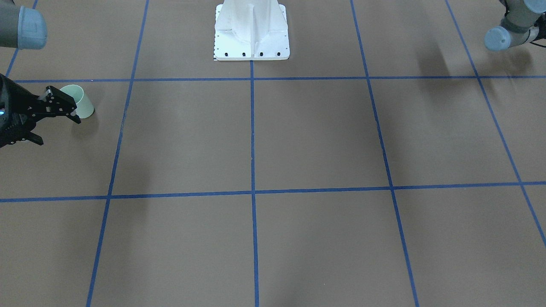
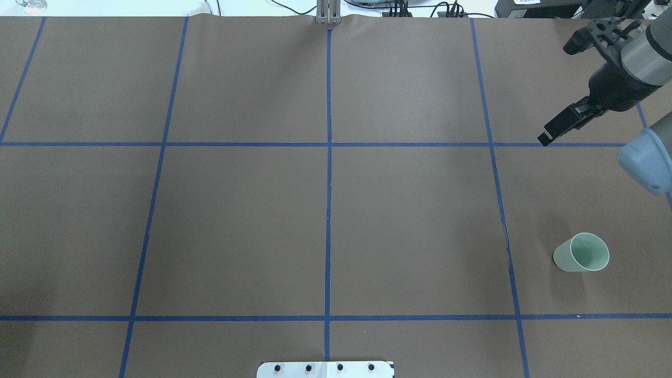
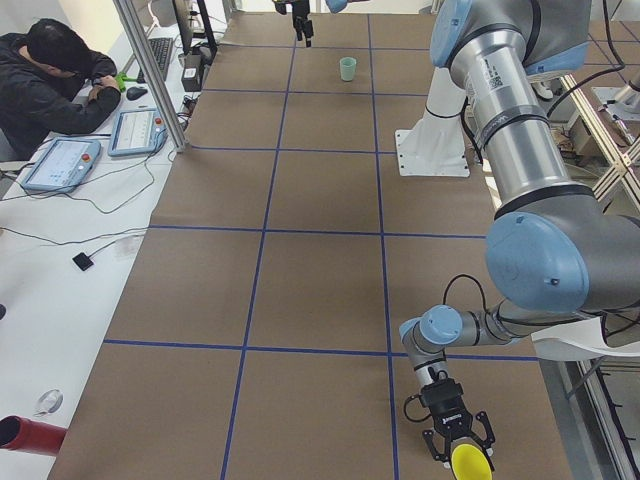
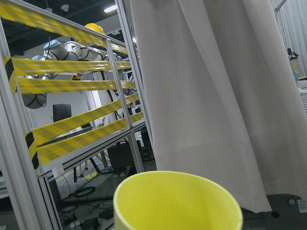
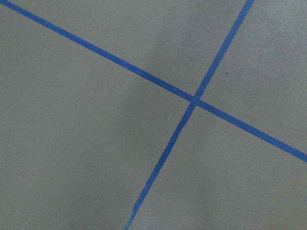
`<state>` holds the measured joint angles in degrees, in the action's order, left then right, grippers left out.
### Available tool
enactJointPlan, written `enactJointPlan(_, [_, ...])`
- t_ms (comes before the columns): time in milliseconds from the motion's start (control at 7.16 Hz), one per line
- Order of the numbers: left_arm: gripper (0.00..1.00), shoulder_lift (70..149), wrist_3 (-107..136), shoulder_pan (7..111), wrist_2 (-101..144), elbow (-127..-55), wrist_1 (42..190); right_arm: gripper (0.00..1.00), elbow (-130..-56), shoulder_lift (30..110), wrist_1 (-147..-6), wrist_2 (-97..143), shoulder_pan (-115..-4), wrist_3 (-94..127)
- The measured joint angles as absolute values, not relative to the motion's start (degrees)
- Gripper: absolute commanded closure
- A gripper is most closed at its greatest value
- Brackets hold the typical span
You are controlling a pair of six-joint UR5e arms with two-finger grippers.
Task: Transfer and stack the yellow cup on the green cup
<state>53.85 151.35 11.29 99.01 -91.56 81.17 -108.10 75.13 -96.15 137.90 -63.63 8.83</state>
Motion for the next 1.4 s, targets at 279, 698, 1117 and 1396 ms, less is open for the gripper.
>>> enactJointPlan(279, [1.0, 53.86, 142.46, 18.81, 87.48, -93.8, 81.97, 0.0, -107.81, 73.62, -96.15, 137.84, -63.63, 10.49])
enactJointPlan(698, [1.0, 68.39, 117.34, 44.43, 70.18, -95.81, 85.88, 0.0, -106.78, 72.47, -96.15, 137.75, -63.63, 11.47])
enactJointPlan(1117, [1.0, 76.74, 94.38, 55.93, 65.94, -95.91, 99.45, 0.0, -105.96, 72.17, -96.15, 137.75, -63.58, 11.53])
enactJointPlan(1396, [1.0, 80.63, 81.32, 58.28, 65.63, -95.57, 111.56, 0.0, -105.93, 72.09, -96.15, 137.78, -63.62, 11.59])
